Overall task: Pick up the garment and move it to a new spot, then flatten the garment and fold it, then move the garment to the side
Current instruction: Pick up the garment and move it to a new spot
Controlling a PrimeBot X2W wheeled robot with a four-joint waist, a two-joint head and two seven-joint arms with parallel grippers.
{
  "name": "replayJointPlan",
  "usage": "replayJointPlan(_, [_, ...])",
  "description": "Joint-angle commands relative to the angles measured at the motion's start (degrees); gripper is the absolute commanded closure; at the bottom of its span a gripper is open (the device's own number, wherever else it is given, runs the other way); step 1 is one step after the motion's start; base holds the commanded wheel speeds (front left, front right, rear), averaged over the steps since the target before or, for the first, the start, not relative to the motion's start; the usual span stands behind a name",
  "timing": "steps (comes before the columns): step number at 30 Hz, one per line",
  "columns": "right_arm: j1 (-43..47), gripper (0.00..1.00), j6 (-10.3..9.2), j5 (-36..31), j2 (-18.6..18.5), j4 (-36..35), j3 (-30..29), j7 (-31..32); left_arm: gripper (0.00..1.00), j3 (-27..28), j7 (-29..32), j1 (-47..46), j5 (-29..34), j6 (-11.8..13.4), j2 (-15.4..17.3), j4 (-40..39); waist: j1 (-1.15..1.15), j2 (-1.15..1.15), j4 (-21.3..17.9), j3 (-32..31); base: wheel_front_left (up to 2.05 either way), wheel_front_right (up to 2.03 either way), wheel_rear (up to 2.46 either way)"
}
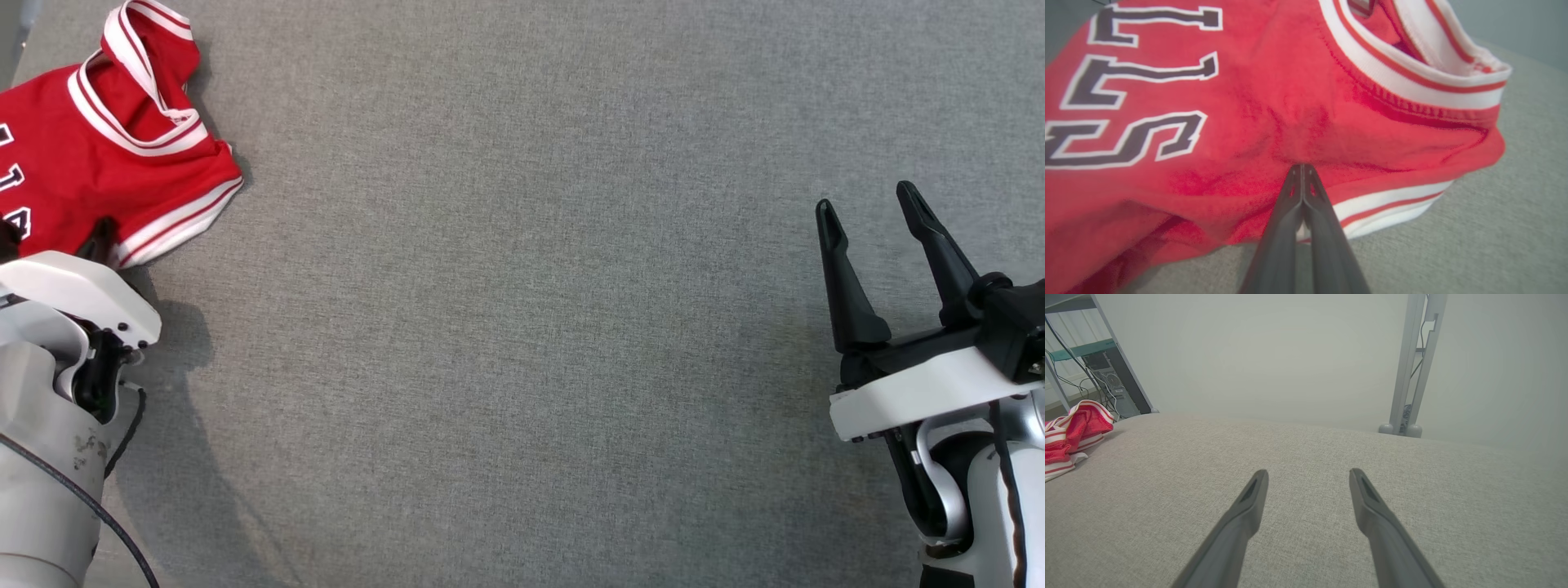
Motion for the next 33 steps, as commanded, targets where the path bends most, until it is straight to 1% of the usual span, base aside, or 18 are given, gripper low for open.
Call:
replayJointPlan(1, [-0.2,0.0,-0.02,0.0,-0.2,0.2,-0.3,-0.5,1.0,-0.2,-1.4,-0.8,0.5,-0.2,0.6,0.1,0.0,0.0,0.0,-0.5,0.0,0.0,0.0])
replayJointPlan(6, [0.7,0.0,-0.02,0.5,0.0,1.2,-0.9,-1.7,1.0,-0.9,-7.5,-0.7,1.9,0.0,1.2,-0.9,0.0,0.0,-0.2,-2.9,0.0,0.0,0.0])
replayJointPlan(9, [1.3,0.0,-0.02,1.1,0.2,1.6,-1.1,-2.3,1.0,-0.8,-9.2,0.7,2.6,0.7,1.5,-3.1,0.0,0.0,-0.5,-4.8,0.0,0.0,0.0])
replayJointPlan(12, [2.2,0.0,-0.02,1.6,0.3,2.0,-1.3,-2.8,1.0,-0.2,-9.8,2.6,3.6,1.9,2.0,-7.4,0.0,0.0,-0.8,-6.7,0.0,0.0,0.0])
replayJointPlan(15, [3.1,0.0,-0.02,1.9,0.3,2.1,-1.8,-3.2,1.0,1.5,-9.8,5.8,5.2,4.4,2.5,-15.2,0.0,0.0,-1.0,-8.4,0.0,0.0,0.0])
replayJointPlan(21, [5.3,0.0,-0.02,3.4,0.4,2.9,-2.1,-4.0,1.0,4.4,-9.9,16.8,8.1,9.9,1.5,-32.1,0.0,0.0,-1.4,-12.0,0.0,0.0,0.0])
replayJointPlan(22, [5.6,0.0,-0.02,3.7,0.4,3.0,-2.0,-4.1,0.62,4.6,-9.9,19.1,8.3,10.6,1.0,-34.8,0.0,0.0,-1.4,-12.6,0.0,0.0,0.0])
replayJointPlan(23, [5.9,0.0,-0.02,3.9,0.4,3.2,-1.9,-4.2,0.0,4.7,-9.9,21.4,8.6,11.3,0.6,-37.6,0.0,0.0,-1.3,-13.2,0.0,0.0,0.0])
replayJointPlan(24, [5.9,0.0,-0.02,3.9,0.4,3.2,-1.9,-4.2,0.0,4.7,-9.9,21.4,8.6,11.3,0.6,-37.6,0.0,0.0,-1.3,-13.2,0.0,0.0,0.0])
replayJointPlan(29, [7.1,0.0,-0.02,4.6,0.4,4.0,-1.9,-4.7,0.0,5.5,-9.9,30.9,10.1,14.4,-1.0,-50.7,0.0,0.0,-0.3,-15.6,0.0,0.0,0.0])
replayJointPlan(33, [8.1,0.0,-0.02,5.1,0.4,4.6,-1.6,-4.8,0.0,5.9,-9.8,37.3,10.9,15.2,-1.8,-57.1,0.0,0.0,0.5,-17.3,0.0,0.0,0.0])
